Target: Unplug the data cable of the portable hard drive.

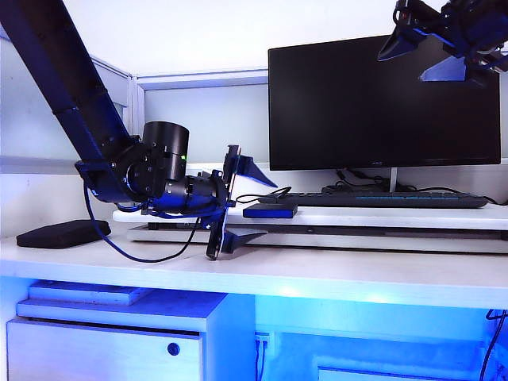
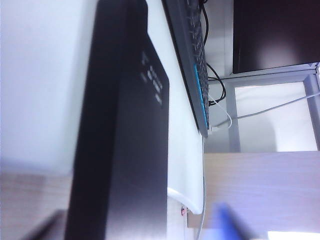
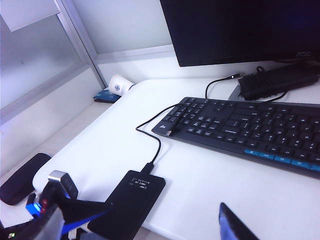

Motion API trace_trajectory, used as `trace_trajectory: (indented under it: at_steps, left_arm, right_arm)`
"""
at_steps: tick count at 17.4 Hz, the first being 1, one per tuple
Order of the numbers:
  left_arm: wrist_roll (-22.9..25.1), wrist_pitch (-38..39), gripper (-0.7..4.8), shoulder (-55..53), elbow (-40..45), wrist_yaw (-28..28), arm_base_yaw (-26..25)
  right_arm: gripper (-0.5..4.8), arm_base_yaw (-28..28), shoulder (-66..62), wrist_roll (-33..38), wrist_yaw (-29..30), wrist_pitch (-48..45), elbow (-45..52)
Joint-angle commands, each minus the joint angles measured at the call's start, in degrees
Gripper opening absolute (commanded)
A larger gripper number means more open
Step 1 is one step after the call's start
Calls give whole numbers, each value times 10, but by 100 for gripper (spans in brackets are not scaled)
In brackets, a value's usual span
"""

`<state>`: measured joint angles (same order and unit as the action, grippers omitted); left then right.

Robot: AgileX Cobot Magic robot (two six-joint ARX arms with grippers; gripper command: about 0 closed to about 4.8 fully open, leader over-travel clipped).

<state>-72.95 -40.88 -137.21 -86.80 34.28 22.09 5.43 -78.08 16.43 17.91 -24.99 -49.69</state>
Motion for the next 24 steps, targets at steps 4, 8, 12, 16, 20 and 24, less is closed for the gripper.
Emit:
trace_trajectory:
  at_steps: [4, 8, 12, 16, 20, 24]
  left_arm:
    - [3, 1, -3, 3, -2, -21, 0]
    - [18, -5, -6, 3, -2, -19, 0]
    - [20, -56, -6, 3, -3, 16, 0]
    - [20, -120, -6, 3, -3, 84, 0]
    - [9, -179, -6, 7, -3, 136, 0]
    - [-15, -240, -6, 9, -3, 173, 0]
  right_arm:
    - [400, 0, -1, -2, 3, -10, -3]
    - [400, 0, -2, -2, 5, -10, -3]
    - [400, 0, -2, -2, 5, -11, -3]
    - [400, 0, -13, 6, 18, -39, -10]
    - [400, 0, -54, 31, 52, -34, -55]
    - [400, 0, -88, 51, 66, -34, -91]
